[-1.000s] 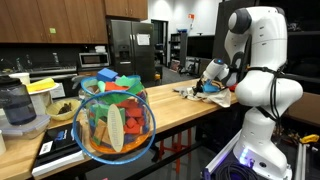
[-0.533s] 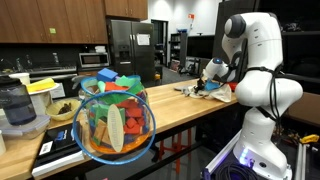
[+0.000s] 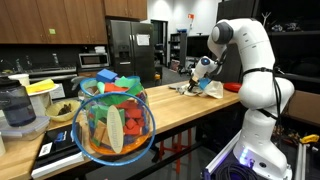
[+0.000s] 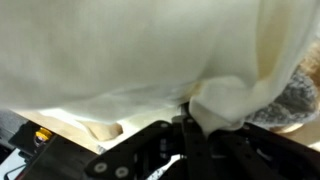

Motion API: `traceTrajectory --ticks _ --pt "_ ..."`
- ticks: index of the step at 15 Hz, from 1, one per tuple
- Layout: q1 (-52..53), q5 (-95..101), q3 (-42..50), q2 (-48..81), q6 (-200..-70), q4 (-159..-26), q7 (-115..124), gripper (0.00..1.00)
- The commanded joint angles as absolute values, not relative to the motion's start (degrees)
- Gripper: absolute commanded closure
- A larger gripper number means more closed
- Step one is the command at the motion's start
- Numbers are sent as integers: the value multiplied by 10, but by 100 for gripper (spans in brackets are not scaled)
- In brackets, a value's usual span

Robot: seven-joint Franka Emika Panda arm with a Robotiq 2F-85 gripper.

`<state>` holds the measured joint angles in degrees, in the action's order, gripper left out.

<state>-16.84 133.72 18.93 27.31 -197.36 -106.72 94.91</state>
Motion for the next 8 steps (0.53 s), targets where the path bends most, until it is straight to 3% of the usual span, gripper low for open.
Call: traceTrajectory --ticks 1,3,4,6,7,8 --pt "-41 1423 254 316 -1980 -1038 1010 99" --pt "58 1445 352 357 -2047 -953 1027 99" --pt "68 1459 319 330 -1981 -1018 1020 99" --pt "166 1457 404 371 -2039 -951 1026 99" --pt "165 1479 364 344 -1980 -1008 1019 99" --pt "196 1484 379 351 -1982 -1002 1018 99"
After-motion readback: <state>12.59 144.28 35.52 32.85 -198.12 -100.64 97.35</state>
